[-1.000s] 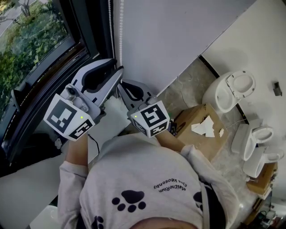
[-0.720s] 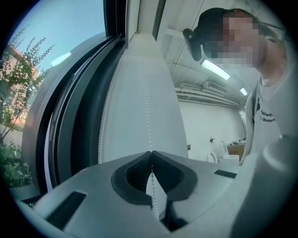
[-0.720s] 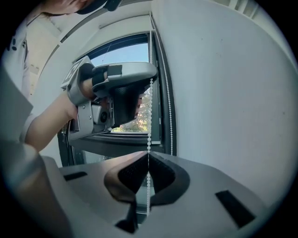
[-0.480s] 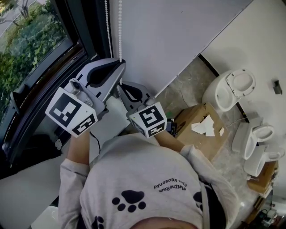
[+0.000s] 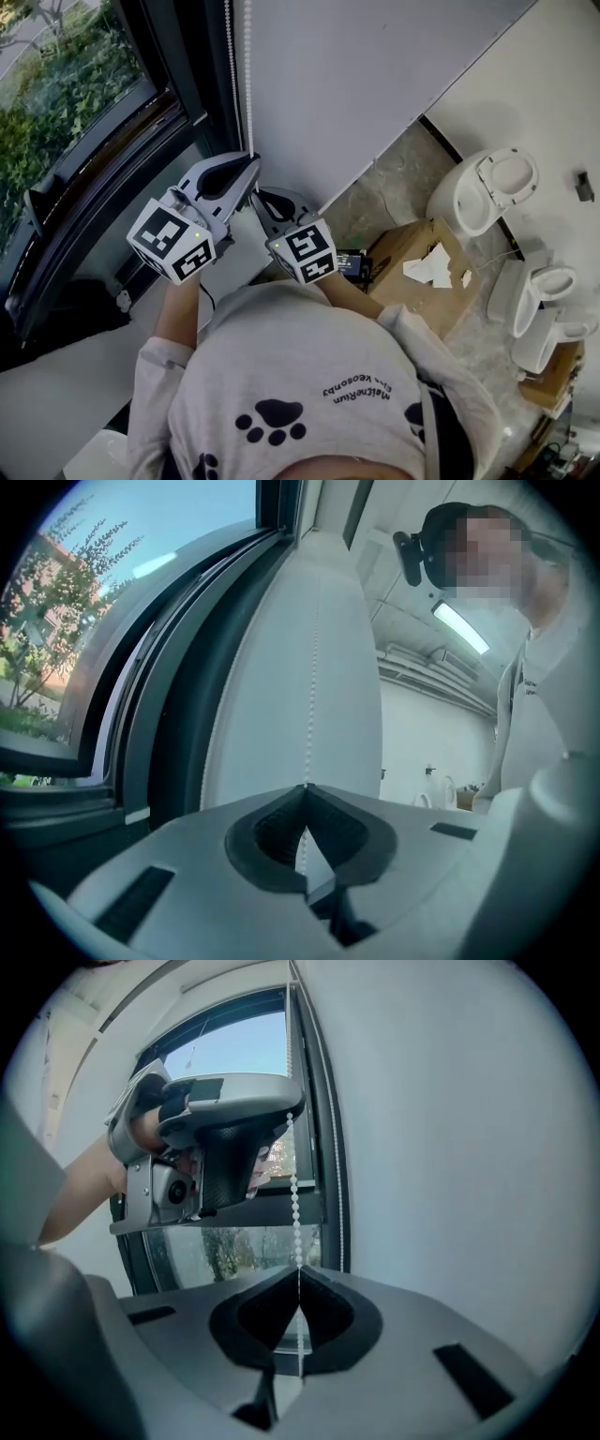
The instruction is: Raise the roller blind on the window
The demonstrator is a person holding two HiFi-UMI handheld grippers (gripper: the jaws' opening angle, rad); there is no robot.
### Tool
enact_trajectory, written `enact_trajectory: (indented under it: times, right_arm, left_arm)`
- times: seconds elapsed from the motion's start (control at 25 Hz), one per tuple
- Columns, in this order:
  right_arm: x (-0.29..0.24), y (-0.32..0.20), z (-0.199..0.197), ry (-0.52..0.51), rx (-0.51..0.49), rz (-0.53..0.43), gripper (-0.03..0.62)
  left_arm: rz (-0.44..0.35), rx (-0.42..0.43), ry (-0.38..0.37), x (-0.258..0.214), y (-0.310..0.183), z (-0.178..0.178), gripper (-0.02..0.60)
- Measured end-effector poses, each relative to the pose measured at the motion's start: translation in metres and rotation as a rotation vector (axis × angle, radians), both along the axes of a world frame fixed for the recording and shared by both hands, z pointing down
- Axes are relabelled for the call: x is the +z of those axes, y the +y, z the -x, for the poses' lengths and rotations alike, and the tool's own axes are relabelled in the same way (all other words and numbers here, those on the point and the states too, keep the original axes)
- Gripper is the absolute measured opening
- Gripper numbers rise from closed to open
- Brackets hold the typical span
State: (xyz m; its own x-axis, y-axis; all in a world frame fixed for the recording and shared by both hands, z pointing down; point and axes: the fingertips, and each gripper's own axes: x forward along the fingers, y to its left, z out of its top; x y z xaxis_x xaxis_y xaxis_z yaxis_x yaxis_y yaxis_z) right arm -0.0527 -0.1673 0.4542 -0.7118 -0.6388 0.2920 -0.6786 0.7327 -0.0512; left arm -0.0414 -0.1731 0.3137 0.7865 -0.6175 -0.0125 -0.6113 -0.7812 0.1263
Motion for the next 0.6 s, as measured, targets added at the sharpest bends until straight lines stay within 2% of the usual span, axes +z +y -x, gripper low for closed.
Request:
enact_trajectory:
  times: [0.2,0.4,0.6]
  right_arm:
    - [0.030,0.003,0.002,0.034,-0.010,0.036,0.009]
    - [0.057,0.004,-0.003,0.037,0.005,0.120,0.009]
    - [0.072,0.005,-0.004,0.061,0.013,0.139,0.009]
  left_arm:
    - [0.032,0.005,0.013,0.029,0.004,-0.002,0.009]
    - [0.069,0.002,0.000,0.058,0.006,-0.003,0.009]
    - [0.087,-0.010,0.018,0.073,0.005,-0.002,0.009]
